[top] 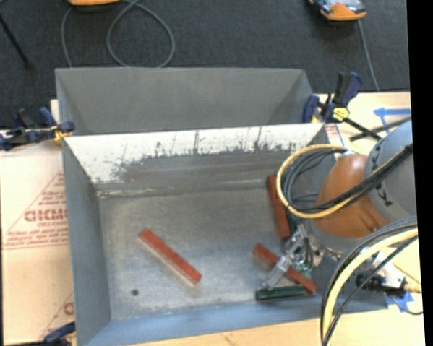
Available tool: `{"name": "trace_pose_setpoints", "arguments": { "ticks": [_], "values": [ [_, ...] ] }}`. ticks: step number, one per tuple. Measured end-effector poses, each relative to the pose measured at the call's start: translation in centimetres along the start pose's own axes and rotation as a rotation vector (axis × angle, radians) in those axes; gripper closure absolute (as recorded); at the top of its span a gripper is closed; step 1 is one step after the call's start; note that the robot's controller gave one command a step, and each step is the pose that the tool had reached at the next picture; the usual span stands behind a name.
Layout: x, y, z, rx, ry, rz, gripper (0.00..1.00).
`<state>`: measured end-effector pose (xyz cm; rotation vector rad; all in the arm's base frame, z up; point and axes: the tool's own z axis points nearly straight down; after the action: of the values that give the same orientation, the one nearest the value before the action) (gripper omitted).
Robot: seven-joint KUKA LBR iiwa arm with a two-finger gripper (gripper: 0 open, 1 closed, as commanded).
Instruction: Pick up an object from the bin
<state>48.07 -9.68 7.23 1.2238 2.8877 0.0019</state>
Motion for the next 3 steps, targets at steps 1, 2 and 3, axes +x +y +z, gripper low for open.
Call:
{"name": "trace_pose_setpoints", "arguments": {
  "ticks": [1, 2, 3],
  "values": [
    [-0.1, 0.0, 0.0, 0.000, -0.002, -0.002, 1.00],
    [-0.3, 0.0, -2.3, 0.001, 0.000, -0.009, 1.00],
    [-0.4, 0.0, -4.2, 0.000, -0.001, -0.016, 1.00]
  ]
}}
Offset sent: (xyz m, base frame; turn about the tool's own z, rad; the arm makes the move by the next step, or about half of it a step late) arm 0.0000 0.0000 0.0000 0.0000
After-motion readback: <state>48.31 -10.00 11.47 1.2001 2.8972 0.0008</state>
